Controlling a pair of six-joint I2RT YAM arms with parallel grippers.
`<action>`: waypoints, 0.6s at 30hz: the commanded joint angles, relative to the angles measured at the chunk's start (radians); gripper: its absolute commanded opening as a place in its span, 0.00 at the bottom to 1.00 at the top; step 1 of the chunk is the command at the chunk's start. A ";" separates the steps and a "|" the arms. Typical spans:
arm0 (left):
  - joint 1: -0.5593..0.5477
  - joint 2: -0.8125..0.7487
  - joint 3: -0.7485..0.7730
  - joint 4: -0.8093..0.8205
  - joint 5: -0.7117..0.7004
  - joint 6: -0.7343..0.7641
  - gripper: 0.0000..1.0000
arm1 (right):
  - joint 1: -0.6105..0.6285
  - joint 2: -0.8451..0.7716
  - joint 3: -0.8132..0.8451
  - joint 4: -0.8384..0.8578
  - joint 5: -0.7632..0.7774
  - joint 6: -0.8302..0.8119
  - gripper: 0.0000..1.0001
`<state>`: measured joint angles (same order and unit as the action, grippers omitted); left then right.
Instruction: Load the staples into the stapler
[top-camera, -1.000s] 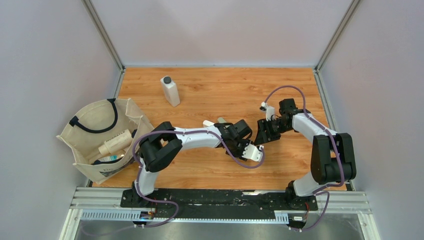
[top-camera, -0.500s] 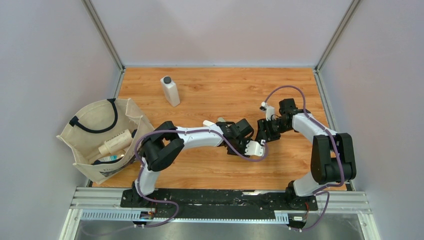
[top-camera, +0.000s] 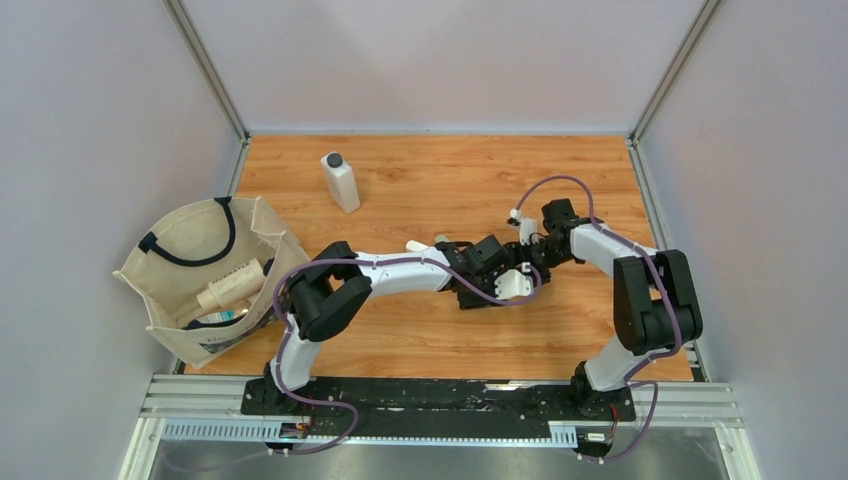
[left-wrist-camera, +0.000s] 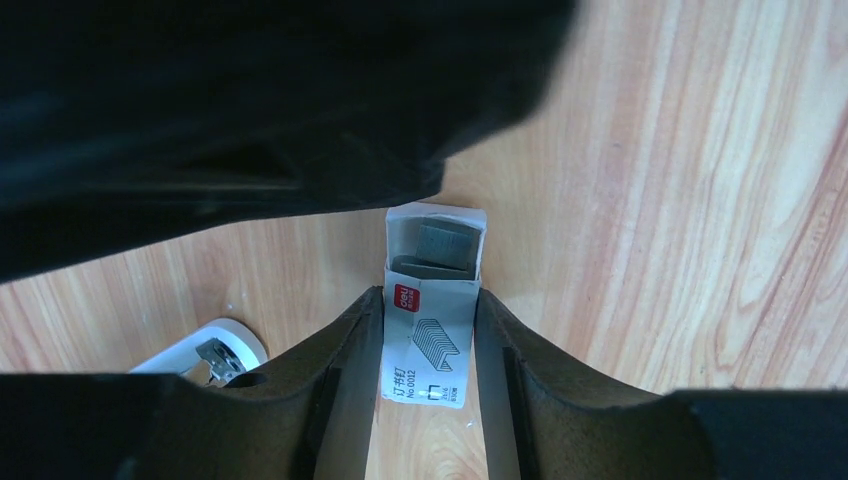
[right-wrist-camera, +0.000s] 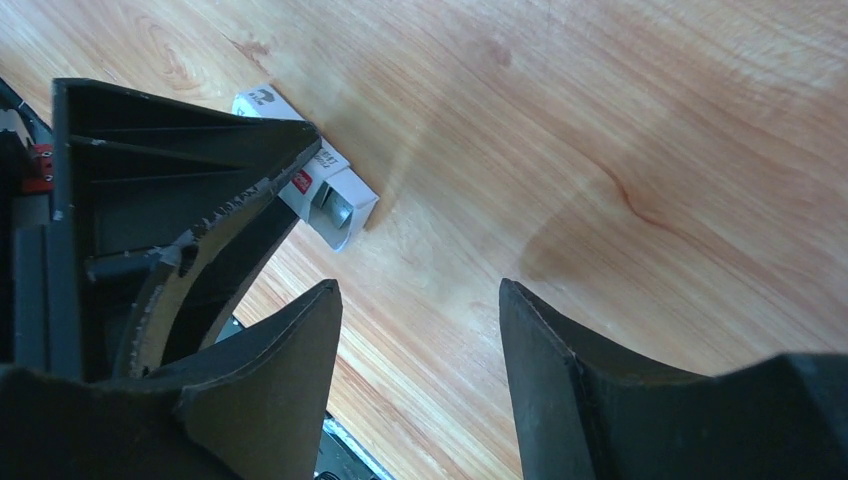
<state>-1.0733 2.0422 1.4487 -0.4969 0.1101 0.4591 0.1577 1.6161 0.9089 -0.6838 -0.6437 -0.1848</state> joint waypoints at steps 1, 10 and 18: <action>-0.002 0.004 0.018 0.018 -0.029 -0.112 0.47 | 0.008 0.019 0.033 0.020 0.003 0.042 0.62; -0.002 -0.001 0.042 0.009 -0.006 -0.157 0.47 | 0.062 0.065 0.064 0.040 0.081 0.099 0.63; -0.002 0.001 0.045 0.017 0.031 -0.189 0.46 | 0.086 0.116 0.074 0.052 0.102 0.128 0.64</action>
<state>-1.0729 2.0422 1.4521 -0.4953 0.1085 0.3130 0.2279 1.7031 0.9661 -0.6712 -0.5846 -0.0807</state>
